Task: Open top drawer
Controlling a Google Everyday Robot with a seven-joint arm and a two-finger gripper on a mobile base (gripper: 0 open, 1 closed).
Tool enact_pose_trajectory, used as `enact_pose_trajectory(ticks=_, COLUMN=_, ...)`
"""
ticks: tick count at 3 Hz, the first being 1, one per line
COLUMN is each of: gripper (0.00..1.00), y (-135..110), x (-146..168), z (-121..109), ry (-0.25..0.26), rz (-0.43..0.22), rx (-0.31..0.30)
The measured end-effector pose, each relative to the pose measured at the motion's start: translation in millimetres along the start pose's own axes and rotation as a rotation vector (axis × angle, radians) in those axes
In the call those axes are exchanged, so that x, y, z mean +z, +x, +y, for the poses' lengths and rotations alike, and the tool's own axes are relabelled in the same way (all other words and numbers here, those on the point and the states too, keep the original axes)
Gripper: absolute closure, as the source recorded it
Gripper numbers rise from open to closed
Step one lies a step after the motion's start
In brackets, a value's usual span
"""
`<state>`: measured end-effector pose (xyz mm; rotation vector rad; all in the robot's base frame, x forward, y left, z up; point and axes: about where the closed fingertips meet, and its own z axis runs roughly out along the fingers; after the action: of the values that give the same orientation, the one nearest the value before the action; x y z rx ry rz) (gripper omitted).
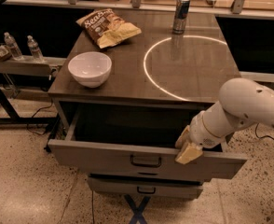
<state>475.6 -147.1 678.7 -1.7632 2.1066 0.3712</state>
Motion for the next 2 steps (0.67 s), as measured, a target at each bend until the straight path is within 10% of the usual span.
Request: enact_pose_trajectory(ticks=2, gripper=0.27, y=-6.5, x=-3.9, z=-3.1, ry=0.012, rz=0.006, rx=-0.024)
